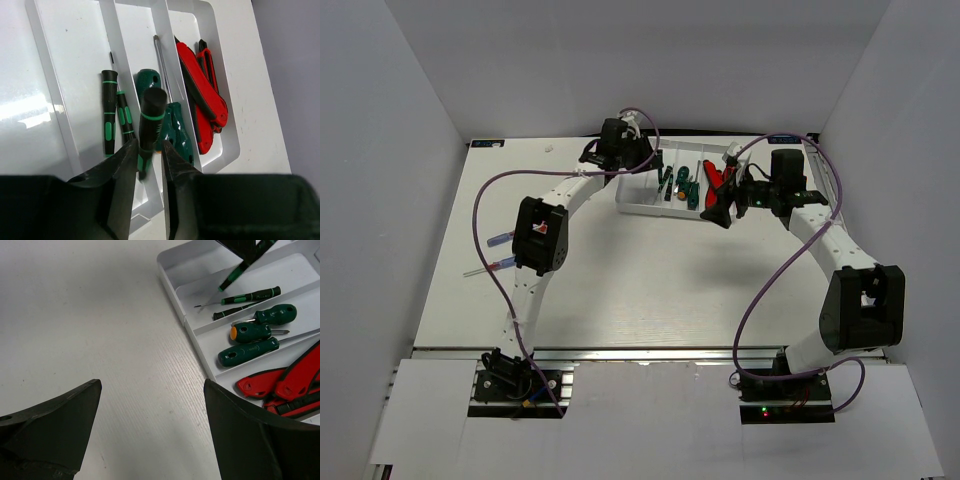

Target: Sort the tools into containers

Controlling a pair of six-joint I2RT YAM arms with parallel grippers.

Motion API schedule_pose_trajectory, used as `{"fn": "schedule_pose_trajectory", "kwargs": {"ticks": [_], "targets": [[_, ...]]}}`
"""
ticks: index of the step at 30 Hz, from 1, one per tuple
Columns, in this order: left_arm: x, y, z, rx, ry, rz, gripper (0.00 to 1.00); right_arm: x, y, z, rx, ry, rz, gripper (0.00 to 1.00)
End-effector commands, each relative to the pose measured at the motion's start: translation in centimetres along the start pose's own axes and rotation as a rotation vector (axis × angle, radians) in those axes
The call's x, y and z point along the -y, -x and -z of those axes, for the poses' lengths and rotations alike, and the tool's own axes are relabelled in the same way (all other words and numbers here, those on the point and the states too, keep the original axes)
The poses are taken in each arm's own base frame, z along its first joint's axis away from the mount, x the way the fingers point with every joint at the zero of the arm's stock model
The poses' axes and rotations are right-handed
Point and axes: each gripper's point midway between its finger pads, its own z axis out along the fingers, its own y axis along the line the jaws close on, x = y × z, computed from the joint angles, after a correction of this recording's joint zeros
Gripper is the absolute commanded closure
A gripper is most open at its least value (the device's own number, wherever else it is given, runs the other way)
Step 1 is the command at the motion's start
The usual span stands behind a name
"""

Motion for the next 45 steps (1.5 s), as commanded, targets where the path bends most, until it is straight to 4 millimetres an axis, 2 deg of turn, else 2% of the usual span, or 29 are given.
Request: {"fn": "schedule_pose_trajectory", "kwargs": {"ticks": [1,9,13,15,16,17,18,19,20,22,23,24,25,26,27,28,29,30,31,32,34,36,41,45], "targets": [[1.0,1.5,0.1,0.044,0.001,-0.042,0.64,-0.4,0.5,0.6,0.011,-0.004,0.018,0.11],[1.0,1.8,0.5,0.047,0.019,-0.05,0.58,-0.6,0.3,0.7,0.008,-0.001,0.011,0.11],[1.4,2.2,1.5,0.056,0.029,-0.072,0.58,-1.4,0.4,0.7,0.016,0.047,0.036,0.11],[2.1,3.2,2.9,0.076,0.03,-0.097,0.58,-1.7,0.4,0.7,0.02,0.073,0.072,0.11],[1.5,2.7,3.3,0.065,0.05,-0.103,0.58,-2.2,0.2,0.7,0.019,0.098,0.072,0.11],[2.3,3.8,4.7,0.091,0.048,-0.121,0.58,-2.2,0.3,0.6,0.022,0.106,0.099,0.1],[2.4,3.9,5.4,0.092,0.053,-0.126,0.58,-2.3,0.2,0.6,0.021,0.117,0.111,0.11],[1.4,2.7,5.9,0.065,0.075,-0.123,0.57,-2.7,0.5,0.6,0.031,0.14,0.125,0.11],[2.4,3.7,7.8,0.091,0.07,-0.134,0.57,-3.2,0.0,0.4,0.021,0.169,0.121,0.11],[1.8,3.7,9.9,0.094,0.094,-0.147,0.57,-3.6,0.6,0.3,0.038,0.214,0.203,0.11],[0.2,1.3,10.5,0.049,0.126,-0.133,0.56,-4.7,-0.1,0.0,0.02,0.263,0.193,0.1],[0.7,2.4,13.0,0.082,0.13,-0.151,0.55,-5.0,0.3,-0.1,0.027,0.292,0.235,0.1],[0.1,2.0,14.2,0.078,0.144,-0.16,0.53,-5.8,0.5,-0.5,0.05,0.342,0.352,0.11],[-1.7,-0.7,15.0,0.029,0.178,-0.141,0.51,-6.9,-0.6,-0.7,0.019,0.395,0.33,0.1],[-1.7,0.4,17.5,0.065,0.19,-0.158,0.5,-7.1,-0.1,-1.0,0.021,0.415,0.376,0.11],[-2.5,-0.2,18.6,0.059,0.21,-0.168,0.47,-7.3,-0.2,-1.3,0.012,0.43,0.428,0.1],[-3.4,-0.8,19.7,0.046,0.234,-0.184,0.4,-8.0,-0.5,-2.0,-0.002,0.465,0.43,0.11],[-4.6,-1.5,21.7,0.048,0.274,-0.179,0.38,-8.2,-0.3,-2.2,-0.012,0.476,0.435,0.11],[-5.6,-1.9,22.7,0.04,0.31,-0.183,0.34,-8.9,-0.2,-2.7,-0.013,0.5,0.441,0.11],[-7.6,-3.1,24.0,0.004,0.37,-0.2,0.29,-9.1,-0.3,-3.0,-0.017,0.509,0.438,0.11],[-8.5,-3.3,25.9,0.005,0.426,-0.217,0.24,-9.9,-0.1,-3.6,-0.017,0.529,0.447,0.11],[-10.8,-4.6,27.5,-0.048,0.521,-0.262,0.21,-10.4,0.0,-4.0,-0.021,0.536,0.44,0.11],[-15.5,-7.4,30.4,-0.205,0.727,-0.351,0.21,-11.4,0.0,-4.3,-0.034,0.545,0.435,0.11],[-17.5,-8.3,31.5,-0.269,0.799,-0.381,0.22,-11.4,-0.3,-4.2,-0.046,0.536,0.427,0.11]]}}
